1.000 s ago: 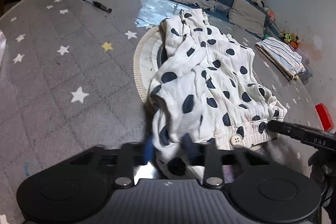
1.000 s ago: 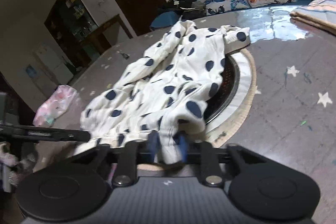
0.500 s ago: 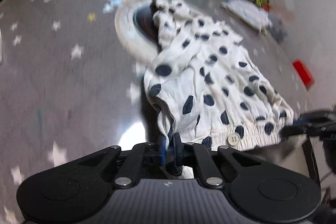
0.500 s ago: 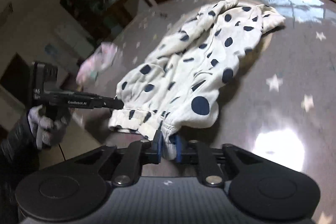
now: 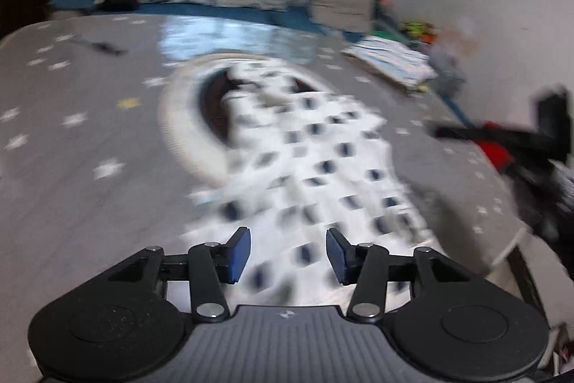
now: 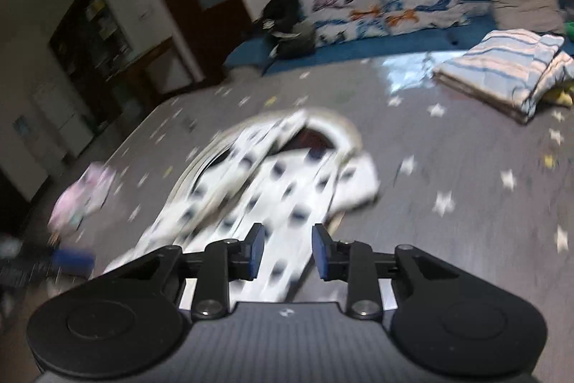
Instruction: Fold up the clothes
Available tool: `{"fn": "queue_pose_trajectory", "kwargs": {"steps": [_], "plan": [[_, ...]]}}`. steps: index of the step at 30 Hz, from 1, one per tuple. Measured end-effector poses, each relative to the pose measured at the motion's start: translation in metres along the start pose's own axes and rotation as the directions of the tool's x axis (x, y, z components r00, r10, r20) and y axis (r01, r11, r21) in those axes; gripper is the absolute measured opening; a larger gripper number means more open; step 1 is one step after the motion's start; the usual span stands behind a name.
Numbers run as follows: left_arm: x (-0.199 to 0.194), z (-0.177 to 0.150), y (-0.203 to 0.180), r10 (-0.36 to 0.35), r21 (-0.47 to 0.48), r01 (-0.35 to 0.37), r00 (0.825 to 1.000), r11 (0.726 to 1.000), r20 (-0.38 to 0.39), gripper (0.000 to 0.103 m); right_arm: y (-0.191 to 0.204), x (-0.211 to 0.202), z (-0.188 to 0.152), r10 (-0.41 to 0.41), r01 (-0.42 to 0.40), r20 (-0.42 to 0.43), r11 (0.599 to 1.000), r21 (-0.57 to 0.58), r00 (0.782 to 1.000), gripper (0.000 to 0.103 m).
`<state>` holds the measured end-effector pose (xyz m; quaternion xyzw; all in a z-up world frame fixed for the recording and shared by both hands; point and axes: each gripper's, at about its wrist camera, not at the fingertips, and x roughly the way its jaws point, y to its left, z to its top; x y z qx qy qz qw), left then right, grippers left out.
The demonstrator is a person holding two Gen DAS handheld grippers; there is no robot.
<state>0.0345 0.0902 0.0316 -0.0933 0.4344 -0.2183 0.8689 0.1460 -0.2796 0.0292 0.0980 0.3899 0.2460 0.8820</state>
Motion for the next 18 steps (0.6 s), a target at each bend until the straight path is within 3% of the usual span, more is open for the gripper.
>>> {"fn": "queue_pose_trajectory", "kwargs": {"steps": [5, 10, 18], "plan": [[0.058, 0.014, -0.029, -0.102, 0.033, 0.104, 0.993, 0.994, -0.061, 0.050, -0.025, 0.057, 0.031, 0.005, -0.006, 0.005, 0.993, 0.115, 1.000, 0.037], [0.104, 0.018, -0.046, -0.126, 0.062, 0.137, 0.981, 0.989, -0.150, 0.050, -0.046, 0.112, 0.039, -0.002, 0.013, -0.053, 0.977, 0.215, 0.999, 0.037], [0.121, 0.014, -0.045, -0.173, 0.073, 0.191, 0.964, 0.979, -0.203, 0.050, -0.072, 0.150, 0.041, 0.025, 0.007, -0.085, 0.936, 0.353, 0.996, 0.038]]}}
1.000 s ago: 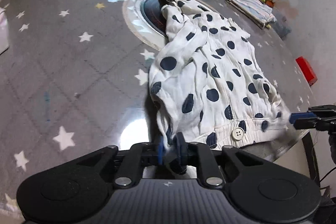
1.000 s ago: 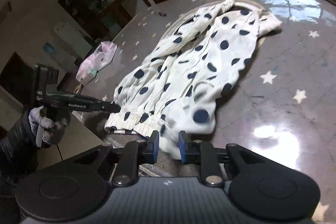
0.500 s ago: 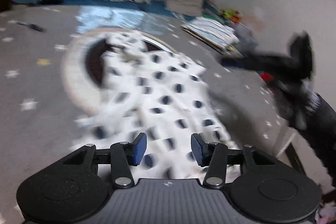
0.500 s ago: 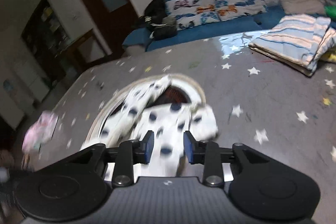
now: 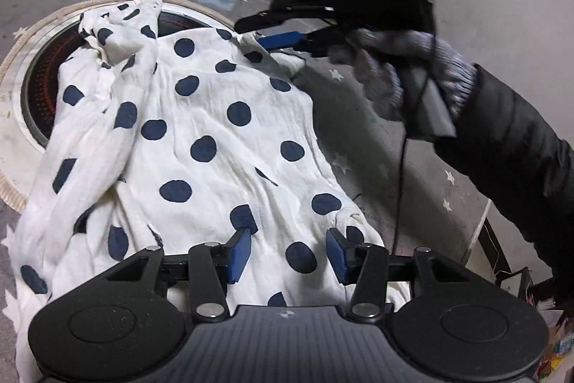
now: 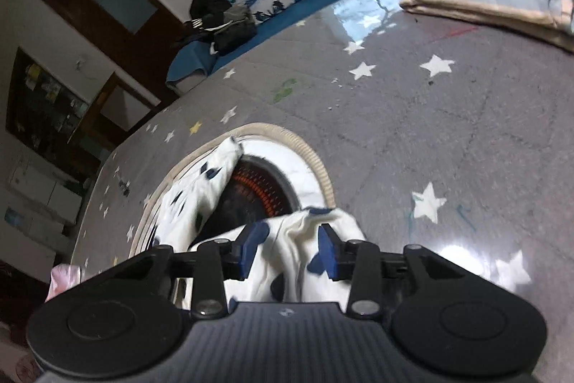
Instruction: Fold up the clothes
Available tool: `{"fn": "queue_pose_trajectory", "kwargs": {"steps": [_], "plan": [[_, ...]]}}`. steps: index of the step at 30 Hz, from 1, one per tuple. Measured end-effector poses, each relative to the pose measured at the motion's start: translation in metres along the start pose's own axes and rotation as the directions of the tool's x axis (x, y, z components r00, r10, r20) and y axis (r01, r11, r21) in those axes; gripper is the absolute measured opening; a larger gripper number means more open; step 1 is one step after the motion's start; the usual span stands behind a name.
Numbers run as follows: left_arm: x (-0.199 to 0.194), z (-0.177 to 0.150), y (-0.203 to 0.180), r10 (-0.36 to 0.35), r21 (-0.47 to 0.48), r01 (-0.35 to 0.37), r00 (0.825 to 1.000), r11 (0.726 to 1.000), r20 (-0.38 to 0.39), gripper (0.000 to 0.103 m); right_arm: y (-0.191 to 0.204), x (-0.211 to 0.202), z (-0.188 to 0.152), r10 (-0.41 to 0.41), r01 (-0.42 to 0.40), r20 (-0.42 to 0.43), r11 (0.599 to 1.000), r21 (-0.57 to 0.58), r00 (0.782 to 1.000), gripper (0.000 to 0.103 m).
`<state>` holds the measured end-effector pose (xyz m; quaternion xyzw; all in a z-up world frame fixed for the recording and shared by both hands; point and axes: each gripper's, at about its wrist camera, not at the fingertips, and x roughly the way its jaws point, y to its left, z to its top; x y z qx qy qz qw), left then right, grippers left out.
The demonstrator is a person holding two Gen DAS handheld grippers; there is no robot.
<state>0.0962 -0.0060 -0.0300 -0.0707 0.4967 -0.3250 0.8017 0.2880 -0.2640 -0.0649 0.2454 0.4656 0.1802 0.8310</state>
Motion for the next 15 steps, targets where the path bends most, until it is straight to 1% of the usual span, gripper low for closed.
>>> {"fn": "queue_pose_trajectory", "kwargs": {"steps": [2, 3, 4, 5, 7, 9, 11, 13, 15], "plan": [[0.000, -0.001, -0.001, -0.007, 0.005, 0.007, 1.000, 1.000, 0.000, 0.050, -0.006, 0.008, 0.004, 0.024, -0.024, 0.002, 0.998, 0.053, 1.000, 0.036], [-0.001, -0.002, -0.001, -0.009, 0.011, 0.009, 1.000, 1.000, -0.001, 0.050, -0.008, 0.010, 0.006, 0.043, -0.043, 0.006, 0.996, 0.077, 0.999, 0.033], [-0.001, -0.003, -0.001, -0.012, 0.016, 0.012, 1.000, 1.000, -0.001, 0.050, -0.009, 0.013, 0.008, 0.063, -0.064, 0.011, 0.993, 0.098, 0.998, 0.026], [-0.001, -0.003, -0.001, -0.014, 0.019, 0.014, 1.000, 1.000, -0.001, 0.050, -0.009, 0.014, 0.009, 0.076, -0.077, 0.019, 0.991, 0.106, 0.997, 0.012], [-0.002, -0.004, -0.001, -0.020, 0.025, 0.020, 1.000, 1.000, 0.000, 0.050, -0.003, 0.012, 0.011, 0.096, -0.100, 0.049, 0.992, 0.080, 0.994, 0.007], [-0.003, -0.007, 0.000, -0.027, 0.024, 0.027, 1.000, 0.999, 0.003, 0.050, 0.008, 0.001, 0.012, 0.137, -0.140, 0.097, 0.990, 0.026, 0.986, 0.004], [-0.005, -0.010, 0.001, -0.034, 0.022, 0.034, 0.999, 0.999, 0.005, 0.050, 0.023, -0.018, 0.012, 0.217, -0.213, 0.152, 0.976, -0.042, 0.964, 0.004], [-0.006, -0.012, 0.001, -0.038, 0.023, 0.038, 0.999, 0.999, 0.006, 0.050, 0.035, -0.039, 0.011, 0.296, -0.278, 0.199, 0.954, -0.111, 0.934, 0.004], [-0.007, -0.014, 0.000, -0.042, 0.025, 0.042, 0.999, 0.999, 0.004, 0.050, 0.044, -0.064, 0.002, 0.363, -0.314, 0.238, 0.924, -0.219, 0.901, 0.004]]}}
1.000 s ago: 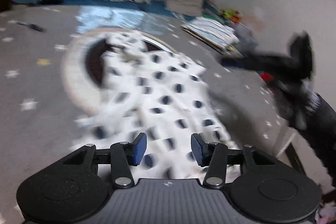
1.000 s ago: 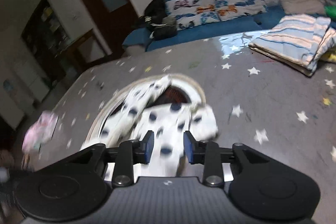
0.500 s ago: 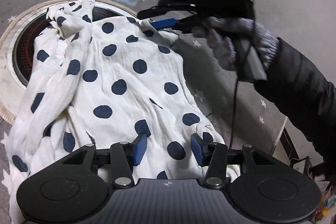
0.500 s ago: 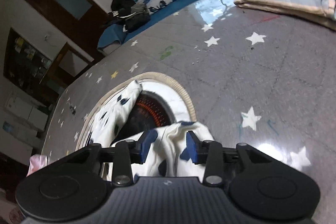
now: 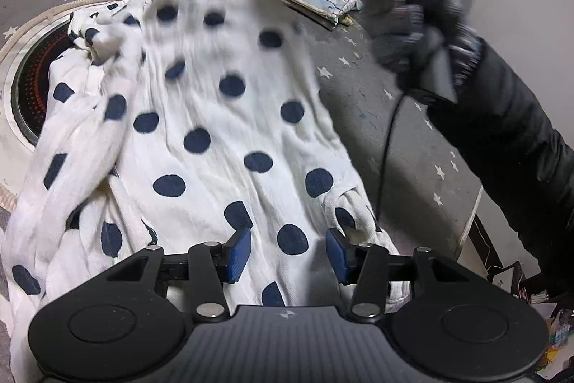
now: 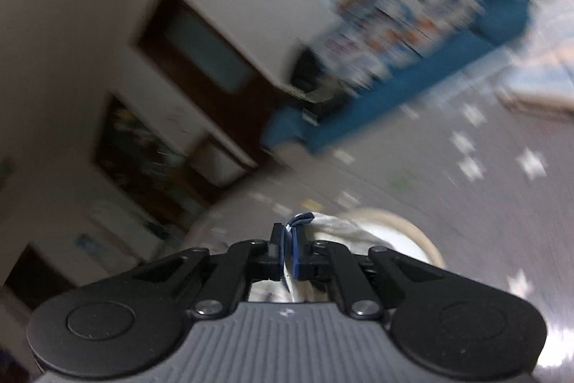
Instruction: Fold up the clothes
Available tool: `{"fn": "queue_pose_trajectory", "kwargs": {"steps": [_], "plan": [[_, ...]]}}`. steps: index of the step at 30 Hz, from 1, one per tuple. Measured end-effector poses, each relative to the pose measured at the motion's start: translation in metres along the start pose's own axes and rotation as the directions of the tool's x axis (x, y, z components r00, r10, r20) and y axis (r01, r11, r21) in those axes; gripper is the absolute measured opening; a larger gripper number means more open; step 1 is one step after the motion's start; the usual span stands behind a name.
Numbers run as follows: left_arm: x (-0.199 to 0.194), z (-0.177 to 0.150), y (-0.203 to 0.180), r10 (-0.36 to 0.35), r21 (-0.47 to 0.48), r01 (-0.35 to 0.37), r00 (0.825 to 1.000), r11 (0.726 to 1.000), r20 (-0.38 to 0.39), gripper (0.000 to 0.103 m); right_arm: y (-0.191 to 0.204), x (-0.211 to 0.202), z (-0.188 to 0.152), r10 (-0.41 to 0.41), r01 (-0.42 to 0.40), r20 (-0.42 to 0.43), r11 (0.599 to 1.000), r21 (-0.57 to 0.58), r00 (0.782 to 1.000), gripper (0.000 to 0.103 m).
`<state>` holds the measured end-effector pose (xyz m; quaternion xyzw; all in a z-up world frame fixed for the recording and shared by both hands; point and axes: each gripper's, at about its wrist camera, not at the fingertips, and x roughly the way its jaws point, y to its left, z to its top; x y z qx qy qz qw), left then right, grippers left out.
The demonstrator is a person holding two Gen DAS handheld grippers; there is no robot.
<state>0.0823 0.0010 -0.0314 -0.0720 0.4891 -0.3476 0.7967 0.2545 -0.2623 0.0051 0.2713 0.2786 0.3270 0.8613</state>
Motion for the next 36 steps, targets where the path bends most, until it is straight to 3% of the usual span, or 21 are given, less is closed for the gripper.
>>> {"fn": "queue_pose_trajectory", "kwargs": {"steps": [2, 3, 5, 6, 9, 13, 16, 18, 23, 24, 25, 26, 27, 32, 34, 35, 36], "plan": [[-0.001, -0.003, -0.001, -0.005, 0.005, 0.005, 1.000, 1.000, -0.003, 0.051, 0.009, -0.011, -0.001, -0.113, 0.111, -0.016, 0.991, -0.078, 0.993, 0.004], [-0.002, -0.004, -0.001, -0.009, 0.009, 0.009, 1.000, 1.000, -0.005, 0.051, 0.010, -0.012, -0.003, -0.211, 0.206, -0.031, 0.971, -0.123, 0.977, 0.007], [-0.003, -0.006, -0.003, -0.013, 0.018, 0.013, 1.000, 1.000, -0.008, 0.052, 0.003, -0.012, -0.009, -0.391, 0.373, -0.054, 0.906, -0.202, 0.919, 0.013], [-0.003, -0.007, -0.004, -0.014, 0.023, 0.014, 1.000, 1.000, -0.011, 0.052, -0.001, -0.012, -0.010, -0.435, 0.415, -0.063, 0.886, -0.206, 0.898, 0.014], [-0.005, -0.011, -0.007, -0.018, 0.043, 0.018, 1.000, 0.999, -0.019, 0.053, -0.016, -0.014, -0.010, -0.507, 0.489, -0.092, 0.857, -0.166, 0.857, 0.014], [-0.005, -0.012, -0.009, -0.025, 0.059, 0.026, 0.999, 0.998, -0.030, 0.053, -0.019, 0.003, -0.003, -0.475, 0.460, -0.110, 0.877, -0.142, 0.873, 0.019], [-0.005, -0.012, -0.010, -0.037, 0.072, 0.039, 0.999, 0.997, -0.037, 0.054, -0.016, 0.030, 0.002, -0.481, 0.458, -0.122, 0.871, -0.176, 0.868, 0.037], [-0.003, -0.008, -0.008, -0.048, 0.074, 0.051, 0.998, 0.996, -0.043, 0.054, -0.022, 0.049, 0.003, -0.508, 0.482, -0.142, 0.857, -0.180, 0.850, 0.059], [-0.002, -0.005, -0.004, -0.070, 0.069, 0.074, 0.996, 0.995, -0.048, 0.054, -0.047, 0.074, -0.001, -0.572, 0.555, -0.178, 0.820, -0.140, 0.801, 0.056], [-0.002, -0.004, -0.003, -0.075, 0.069, 0.078, 0.996, 0.995, -0.048, 0.054, -0.050, 0.074, -0.002, -0.565, 0.550, -0.183, 0.825, -0.131, 0.805, 0.048], [-0.002, -0.004, -0.003, -0.079, 0.069, 0.082, 0.996, 0.994, -0.050, 0.054, -0.051, 0.074, -0.003, -0.535, 0.522, -0.187, 0.845, -0.118, 0.824, 0.040], [-0.002, -0.004, -0.003, -0.081, 0.070, 0.085, 0.995, 0.994, -0.052, 0.054, -0.051, 0.073, -0.004, -0.494, 0.484, -0.191, 0.869, -0.102, 0.848, 0.020], [-0.003, -0.004, -0.002, -0.083, 0.071, 0.087, 0.995, 0.994, -0.053, 0.054, -0.049, 0.073, -0.003, -0.460, 0.451, -0.186, 0.888, -0.093, 0.868, 0.007], [-0.007, -0.008, -0.003, -0.093, 0.074, 0.096, 0.994, 0.993, -0.052, 0.054, -0.012, 0.047, 0.006, -0.234, 0.227, -0.037, 0.965, -0.135, 0.972, 0.004], [-0.008, -0.009, -0.003, -0.098, 0.075, 0.102, 0.994, 0.992, -0.051, 0.054, -0.007, 0.026, 0.006, -0.157, 0.159, 0.028, 0.975, -0.153, 0.987, 0.004], [-0.008, -0.010, -0.003, -0.102, 0.078, 0.106, 0.993, 0.991, -0.052, 0.054, -0.008, 0.019, 0.007, -0.179, 0.183, 0.042, 0.969, -0.166, 0.983, 0.005], [-0.009, -0.010, -0.003, -0.107, 0.084, 0.111, 0.993, 0.990, -0.054, 0.055, -0.014, 0.016, 0.007, -0.262, 0.264, 0.037, 0.949, -0.172, 0.964, 0.006]]}}
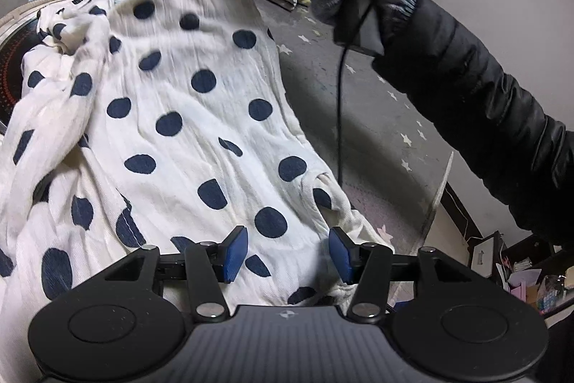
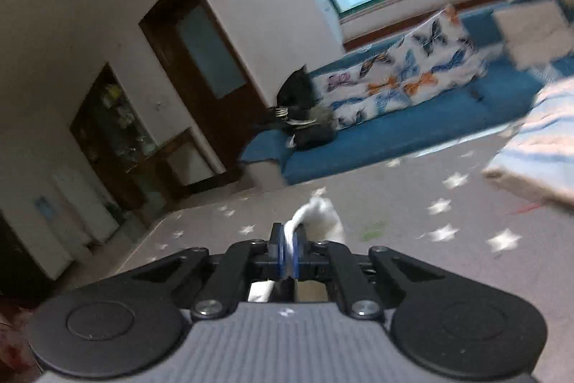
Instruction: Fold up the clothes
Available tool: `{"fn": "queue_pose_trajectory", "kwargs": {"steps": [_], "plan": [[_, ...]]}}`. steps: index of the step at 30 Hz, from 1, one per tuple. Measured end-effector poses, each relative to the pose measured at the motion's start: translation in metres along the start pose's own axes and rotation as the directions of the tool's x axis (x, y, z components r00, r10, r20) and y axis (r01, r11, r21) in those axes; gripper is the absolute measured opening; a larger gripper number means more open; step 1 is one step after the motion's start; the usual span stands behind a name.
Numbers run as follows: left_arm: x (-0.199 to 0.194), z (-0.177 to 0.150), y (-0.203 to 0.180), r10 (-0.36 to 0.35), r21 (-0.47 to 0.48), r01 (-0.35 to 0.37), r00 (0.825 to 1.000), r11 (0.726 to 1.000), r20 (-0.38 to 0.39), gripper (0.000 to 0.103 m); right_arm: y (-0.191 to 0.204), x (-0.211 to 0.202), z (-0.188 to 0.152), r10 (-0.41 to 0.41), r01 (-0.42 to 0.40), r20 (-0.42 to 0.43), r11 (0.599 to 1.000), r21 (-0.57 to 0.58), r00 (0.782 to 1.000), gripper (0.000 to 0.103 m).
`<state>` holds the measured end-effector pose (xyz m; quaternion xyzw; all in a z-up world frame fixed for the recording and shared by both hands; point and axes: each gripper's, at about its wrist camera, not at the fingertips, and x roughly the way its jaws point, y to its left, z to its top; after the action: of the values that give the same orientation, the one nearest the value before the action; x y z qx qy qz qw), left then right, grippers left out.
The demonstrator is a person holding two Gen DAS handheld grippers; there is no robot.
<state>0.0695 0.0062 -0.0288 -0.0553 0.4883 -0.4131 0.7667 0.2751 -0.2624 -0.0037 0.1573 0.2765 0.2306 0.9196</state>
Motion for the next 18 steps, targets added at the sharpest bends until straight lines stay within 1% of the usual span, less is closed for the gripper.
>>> {"fn": "queue_pose_trajectory", "kwargs": {"steps": [1, 2, 3, 4, 5, 7, 9, 10, 11, 12, 13, 16, 18], "plan": [[0.001, 0.000, 0.000, -0.002, 0.005, 0.002, 1.000, 1.000, -0.002, 0.055, -0.009, 0.001, -0.001, -0.089, 0.089, -0.033, 0.996, -0.002, 0.995, 0.007], [0.002, 0.002, 0.000, -0.002, 0.008, 0.002, 1.000, 1.000, -0.003, 0.056, -0.018, 0.004, -0.003, -0.171, 0.171, -0.069, 0.985, -0.005, 0.983, 0.012], [0.002, 0.003, 0.001, -0.002, 0.011, 0.002, 1.000, 1.000, -0.004, 0.056, -0.027, 0.006, -0.005, -0.252, 0.253, -0.104, 0.968, -0.010, 0.962, 0.014], [0.003, 0.003, 0.000, -0.005, 0.013, 0.005, 1.000, 1.000, -0.006, 0.056, -0.033, 0.007, -0.006, -0.301, 0.301, -0.126, 0.953, -0.020, 0.945, 0.014], [0.003, 0.004, 0.000, -0.008, 0.014, 0.008, 1.000, 1.000, -0.008, 0.056, -0.035, 0.007, -0.008, -0.320, 0.319, -0.132, 0.947, -0.028, 0.938, 0.014], [0.004, 0.005, 0.000, -0.012, 0.015, 0.012, 1.000, 1.000, -0.010, 0.056, -0.031, 0.005, -0.008, -0.324, 0.322, -0.123, 0.946, -0.040, 0.938, 0.016], [0.005, 0.006, 0.001, -0.014, 0.015, 0.014, 1.000, 1.000, -0.013, 0.056, -0.024, 0.009, -0.007, -0.291, 0.288, -0.128, 0.957, -0.047, 0.948, 0.018], [0.006, 0.007, 0.001, -0.014, 0.015, 0.014, 1.000, 1.000, -0.014, 0.056, -0.017, 0.013, -0.007, -0.264, 0.258, -0.139, 0.964, -0.060, 0.954, 0.018], [0.007, 0.007, 0.001, -0.017, 0.015, 0.017, 1.000, 1.000, -0.016, 0.057, -0.009, 0.019, -0.008, -0.242, 0.232, -0.157, 0.970, -0.076, 0.958, 0.021], [0.007, 0.006, 0.001, -0.019, 0.016, 0.020, 1.000, 1.000, -0.018, 0.057, -0.003, 0.027, -0.009, -0.231, 0.216, -0.180, 0.972, -0.095, 0.956, 0.022], [0.008, 0.005, 0.000, -0.022, 0.017, 0.023, 1.000, 1.000, -0.019, 0.057, 0.003, 0.036, -0.012, -0.230, 0.209, -0.206, 0.971, -0.120, 0.951, 0.022], [0.009, 0.004, -0.002, -0.038, 0.017, 0.038, 0.999, 0.999, -0.026, 0.057, 0.016, 0.065, -0.025, -0.270, 0.227, -0.269, 0.957, -0.181, 0.925, 0.022], [0.011, 0.003, -0.002, -0.055, 0.009, 0.056, 0.998, 0.998, -0.035, 0.057, 0.018, 0.080, -0.031, -0.300, 0.250, -0.273, 0.947, -0.204, 0.914, 0.022]]}}
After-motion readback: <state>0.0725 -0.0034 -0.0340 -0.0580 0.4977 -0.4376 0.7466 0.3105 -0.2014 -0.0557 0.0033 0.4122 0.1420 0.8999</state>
